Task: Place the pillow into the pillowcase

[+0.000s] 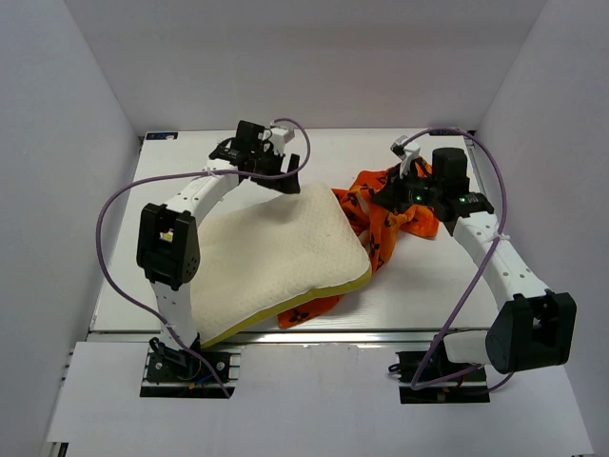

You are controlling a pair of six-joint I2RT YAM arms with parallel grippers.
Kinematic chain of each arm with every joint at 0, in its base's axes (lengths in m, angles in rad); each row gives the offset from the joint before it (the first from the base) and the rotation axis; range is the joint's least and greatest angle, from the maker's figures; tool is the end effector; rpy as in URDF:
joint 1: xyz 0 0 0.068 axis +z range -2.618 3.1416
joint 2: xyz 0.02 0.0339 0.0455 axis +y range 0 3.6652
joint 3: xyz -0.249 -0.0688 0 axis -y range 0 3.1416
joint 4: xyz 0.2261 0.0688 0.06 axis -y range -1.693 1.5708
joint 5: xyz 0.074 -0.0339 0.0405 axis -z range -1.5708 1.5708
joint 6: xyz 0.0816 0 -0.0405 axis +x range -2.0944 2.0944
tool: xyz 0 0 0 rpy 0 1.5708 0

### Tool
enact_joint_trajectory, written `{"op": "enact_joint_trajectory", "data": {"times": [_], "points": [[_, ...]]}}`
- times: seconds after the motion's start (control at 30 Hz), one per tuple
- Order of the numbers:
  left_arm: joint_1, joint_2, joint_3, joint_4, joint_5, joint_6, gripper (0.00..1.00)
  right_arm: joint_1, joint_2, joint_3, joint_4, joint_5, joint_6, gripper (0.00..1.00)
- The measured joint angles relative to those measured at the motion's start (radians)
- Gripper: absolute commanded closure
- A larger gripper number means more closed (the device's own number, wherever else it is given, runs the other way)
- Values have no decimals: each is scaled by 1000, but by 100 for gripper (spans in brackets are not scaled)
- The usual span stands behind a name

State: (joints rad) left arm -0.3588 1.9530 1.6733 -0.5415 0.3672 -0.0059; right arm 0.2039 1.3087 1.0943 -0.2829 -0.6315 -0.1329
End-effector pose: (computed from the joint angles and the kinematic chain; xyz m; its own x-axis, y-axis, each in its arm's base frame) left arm 0.4102 -0.1851 0.2299 -0.6886 0.2524 -0.6798 0.5527 0.7895 -0.2668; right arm 0.2959 0.1104 0.2978 -0.3741 -0.1866 -0.9084 -0.7275 0.6665 0.1627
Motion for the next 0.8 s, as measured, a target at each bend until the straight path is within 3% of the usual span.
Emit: {"op": "enact_joint_trajectory", "data": {"times": [0.27,0.33,0.47,0.5,0.63,0.7,0.8], "points": [[0,18,-134,-100,107,175,4,0,-1,-13,5,-1,0,100],[2,18,-170,-85,111,199,10,0,-1,-13,9,0,0,100],[9,21,-181,-54,98,225,37,0,-1,-13,10,0,-1,100],[11,25,-183,-48,96,231,56,0,-1,-13,10,0,-2,100],[23,45,-195,-17,111,219,91,0,-1,-13,8,0,-5,100],[31,37,-221,13,132,208,100,0,-1,-13,8,0,-5,100],[39,-5,-271,58,152,200,100,0,-1,-13,8,0,-5,100]]}}
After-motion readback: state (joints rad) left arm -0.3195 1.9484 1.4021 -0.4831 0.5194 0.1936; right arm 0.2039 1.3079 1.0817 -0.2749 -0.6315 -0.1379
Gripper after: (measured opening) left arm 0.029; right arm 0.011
